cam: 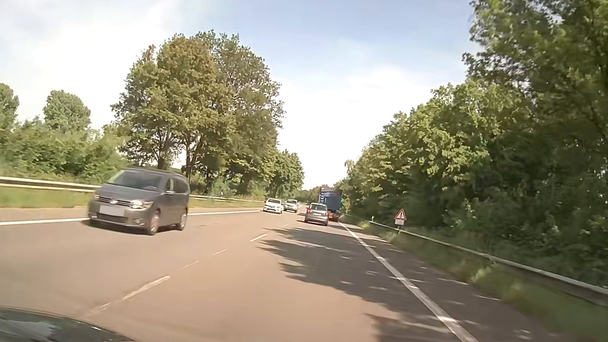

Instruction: Follow the waypoints while adhering to traffic rules and regulations

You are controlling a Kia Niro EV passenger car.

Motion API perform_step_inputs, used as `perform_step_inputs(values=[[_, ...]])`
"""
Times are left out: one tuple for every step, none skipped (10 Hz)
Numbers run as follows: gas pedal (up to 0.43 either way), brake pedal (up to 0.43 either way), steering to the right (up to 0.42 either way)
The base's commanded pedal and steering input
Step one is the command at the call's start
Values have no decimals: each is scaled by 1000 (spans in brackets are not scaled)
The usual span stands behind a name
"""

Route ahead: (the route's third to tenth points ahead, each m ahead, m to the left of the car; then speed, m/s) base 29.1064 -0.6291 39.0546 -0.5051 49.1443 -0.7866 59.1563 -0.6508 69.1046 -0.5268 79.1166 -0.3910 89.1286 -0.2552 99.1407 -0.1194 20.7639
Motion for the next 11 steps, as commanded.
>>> perform_step_inputs(values=[[0, 0, -1], [0, 0, -1], [0, 0, -1], [0, 0, -1], [0, 0, -1], [0, 0, -1], [0, 0, -1], [0, 0, 0], [0, 0, -1], [0, 0, 0], [0, 0, 0]])
